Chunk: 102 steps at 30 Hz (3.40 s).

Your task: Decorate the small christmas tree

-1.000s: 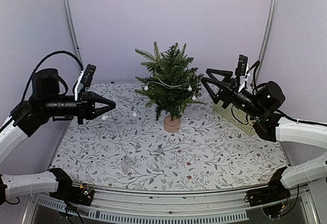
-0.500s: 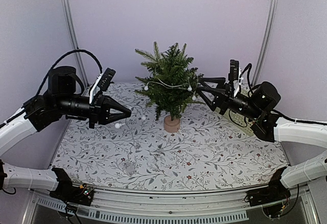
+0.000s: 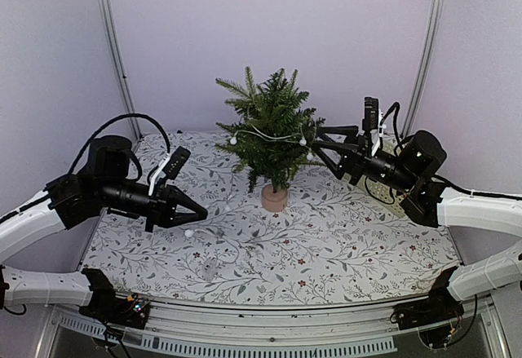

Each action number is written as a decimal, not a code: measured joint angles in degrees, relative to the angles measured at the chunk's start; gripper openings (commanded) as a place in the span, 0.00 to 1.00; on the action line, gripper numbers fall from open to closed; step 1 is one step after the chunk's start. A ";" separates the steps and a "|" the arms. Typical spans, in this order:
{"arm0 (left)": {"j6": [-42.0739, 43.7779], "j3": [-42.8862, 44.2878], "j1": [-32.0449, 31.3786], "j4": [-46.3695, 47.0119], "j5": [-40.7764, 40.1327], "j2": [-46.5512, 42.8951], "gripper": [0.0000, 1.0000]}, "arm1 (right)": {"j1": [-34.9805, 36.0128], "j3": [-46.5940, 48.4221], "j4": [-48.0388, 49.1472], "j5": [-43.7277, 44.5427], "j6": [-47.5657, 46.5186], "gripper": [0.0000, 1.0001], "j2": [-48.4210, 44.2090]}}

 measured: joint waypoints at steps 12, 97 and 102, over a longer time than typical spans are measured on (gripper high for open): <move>1.03 3.15 -3.89 0.07 -0.52 6.75 0.00 | 0.00 0.00 -0.04 0.02 -0.20 0.56 0.00; 4.15 25.55 -9.18 22.80 -3.08 26.88 0.01 | 19.50 -16.59 32.44 13.97 -6.21 0.00 27.15; 4.37 25.53 -9.20 23.21 -3.91 27.36 0.00 | 19.50 -20.81 26.32 17.81 -7.04 0.00 15.34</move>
